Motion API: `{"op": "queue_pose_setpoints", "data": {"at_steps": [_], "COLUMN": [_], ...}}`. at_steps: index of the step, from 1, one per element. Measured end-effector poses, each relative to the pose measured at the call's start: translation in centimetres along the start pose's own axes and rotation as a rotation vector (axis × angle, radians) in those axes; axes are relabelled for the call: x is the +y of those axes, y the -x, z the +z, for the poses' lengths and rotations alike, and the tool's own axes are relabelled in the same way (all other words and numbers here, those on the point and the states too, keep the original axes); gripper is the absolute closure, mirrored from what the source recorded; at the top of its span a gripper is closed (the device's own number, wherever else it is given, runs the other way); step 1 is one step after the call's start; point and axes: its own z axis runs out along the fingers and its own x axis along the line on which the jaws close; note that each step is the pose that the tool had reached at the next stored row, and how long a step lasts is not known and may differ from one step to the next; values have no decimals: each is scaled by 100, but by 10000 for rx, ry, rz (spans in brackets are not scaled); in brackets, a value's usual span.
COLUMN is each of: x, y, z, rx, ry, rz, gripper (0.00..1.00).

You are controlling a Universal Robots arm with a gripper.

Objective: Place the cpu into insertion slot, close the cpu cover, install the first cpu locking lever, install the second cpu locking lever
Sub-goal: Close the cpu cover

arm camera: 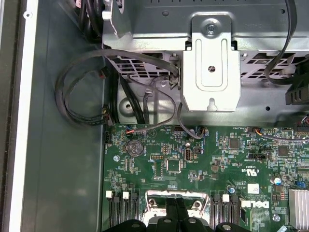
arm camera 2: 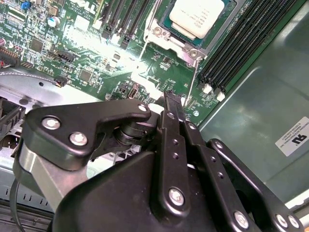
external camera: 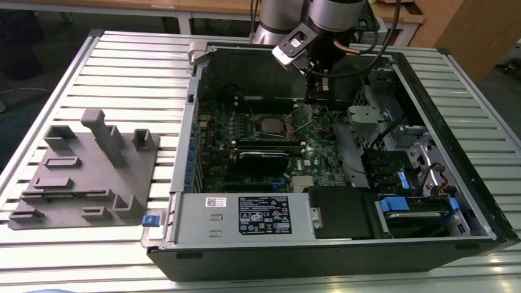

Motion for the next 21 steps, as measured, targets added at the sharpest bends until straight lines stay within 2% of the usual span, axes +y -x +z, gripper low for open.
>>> {"op": "queue_pose_setpoints", "data": {"at_steps": [6, 14, 17, 21], "x": [52, 215, 232, 231], "y": [0, -1, -1, 0], "z": [4, 15, 21, 66], "rx": [0, 1, 1, -3], "ry": [0, 0, 0, 0], "rz": [1, 0, -1, 1], "gripper": [89, 89, 89, 89]}}
